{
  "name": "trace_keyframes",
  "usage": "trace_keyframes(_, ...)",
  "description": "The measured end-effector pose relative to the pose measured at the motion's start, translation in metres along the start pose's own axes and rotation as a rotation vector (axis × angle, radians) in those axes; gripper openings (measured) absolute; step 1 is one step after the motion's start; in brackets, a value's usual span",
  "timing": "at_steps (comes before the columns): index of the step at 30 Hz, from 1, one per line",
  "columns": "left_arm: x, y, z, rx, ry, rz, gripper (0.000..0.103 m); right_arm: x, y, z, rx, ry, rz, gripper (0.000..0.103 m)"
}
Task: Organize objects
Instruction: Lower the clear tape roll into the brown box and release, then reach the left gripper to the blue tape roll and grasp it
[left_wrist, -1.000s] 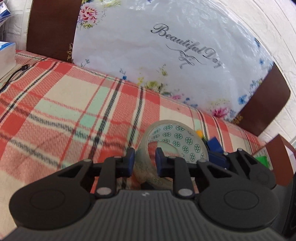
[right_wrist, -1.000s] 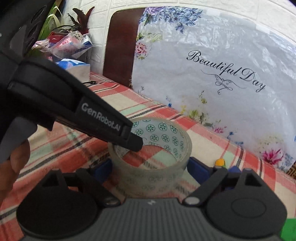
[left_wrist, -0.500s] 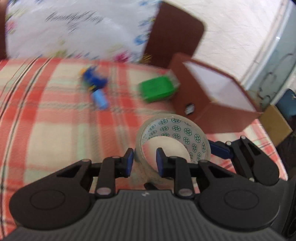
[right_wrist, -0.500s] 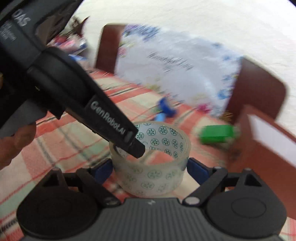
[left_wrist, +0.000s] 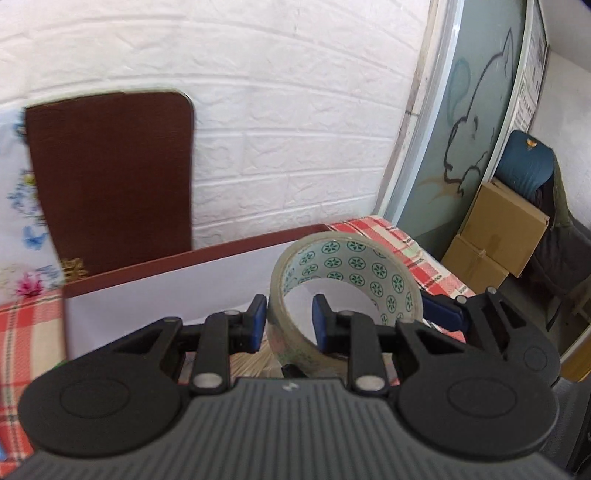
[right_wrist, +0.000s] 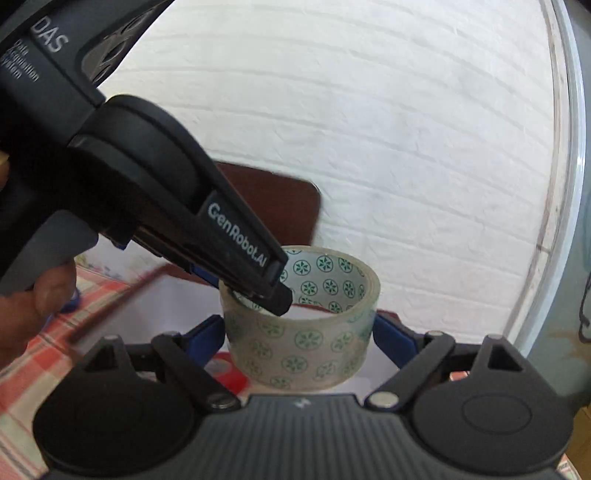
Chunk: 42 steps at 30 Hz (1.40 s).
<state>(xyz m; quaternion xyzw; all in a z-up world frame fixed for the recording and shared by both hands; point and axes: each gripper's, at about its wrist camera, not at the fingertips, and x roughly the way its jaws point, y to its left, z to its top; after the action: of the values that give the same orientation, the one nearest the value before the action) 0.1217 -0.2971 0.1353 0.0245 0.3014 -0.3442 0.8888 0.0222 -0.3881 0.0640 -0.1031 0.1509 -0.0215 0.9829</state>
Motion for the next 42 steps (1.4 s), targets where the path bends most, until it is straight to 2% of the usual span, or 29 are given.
trace_keyframes(4,0.038,-0.003,-0.002,-0.033,0.031,0.019,0.029,0.036,-0.017,-0.013,-0.026,0.046,-0.017,0.092)
trace_keyframes(6,0.044,-0.004,-0.007,-0.029,0.049,0.05,0.029,0.045,-0.014,-0.021,-0.031,0.062,-0.024,0.094)
trace_keyframes(8,0.037,-0.004,-0.012,0.001,0.033,0.054,0.029,0.041,-0.01,-0.026,0.004,0.053,-0.029,0.095)
trace_keyframes(11,0.011,-0.004,-0.017,0.034,-0.005,0.056,0.029,0.023,-0.005,-0.031,0.067,0.018,-0.043,0.095)
trace_keyframes(16,-0.059,0.013,-0.033,-0.023,-0.111,-0.008,0.03,-0.025,0.0,-0.037,0.145,-0.047,-0.05,0.083)
trace_keyframes(17,-0.075,0.02,-0.041,-0.038,-0.126,-0.021,0.03,-0.04,0.005,-0.041,0.164,-0.065,-0.043,0.078)
trace_keyframes(20,-0.124,0.056,-0.071,-0.094,-0.163,-0.003,0.03,-0.068,0.012,-0.045,0.217,-0.124,0.026,0.069)
trace_keyframes(22,-0.148,0.086,-0.094,-0.126,-0.165,0.068,0.03,-0.086,0.028,-0.047,0.232,-0.136,0.126,0.064)
trace_keyframes(25,-0.167,0.136,-0.122,-0.182,-0.083,0.22,0.029,-0.089,0.065,-0.046,0.191,-0.086,0.285,0.052)
trace_keyframes(27,-0.174,0.168,-0.139,-0.249,-0.037,0.256,0.029,-0.081,0.095,-0.04,0.128,-0.032,0.37,0.042)
trace_keyframes(28,-0.178,0.179,-0.146,-0.274,-0.022,0.27,0.029,-0.078,0.111,-0.037,0.093,-0.013,0.4,0.04)
trace_keyframes(31,-0.188,0.2,-0.161,-0.313,-0.028,0.276,0.029,-0.063,0.155,-0.027,0.003,0.032,0.457,0.035)
trace_keyframes(33,-0.188,0.213,-0.163,-0.341,-0.034,0.27,0.029,-0.047,0.179,-0.022,-0.03,0.069,0.457,0.035)
trace_keyframes(37,-0.173,0.242,-0.148,-0.396,-0.054,0.264,0.03,-0.006,0.2,-0.014,0.034,0.159,0.469,0.035)
trace_keyframes(39,-0.161,0.255,-0.135,-0.415,-0.057,0.259,0.047,0.006,0.205,-0.015,0.048,0.182,0.454,0.036)
trace_keyframes(42,-0.134,0.273,-0.114,-0.457,-0.049,0.243,0.061,0.028,0.209,-0.02,0.048,0.206,0.446,0.037)
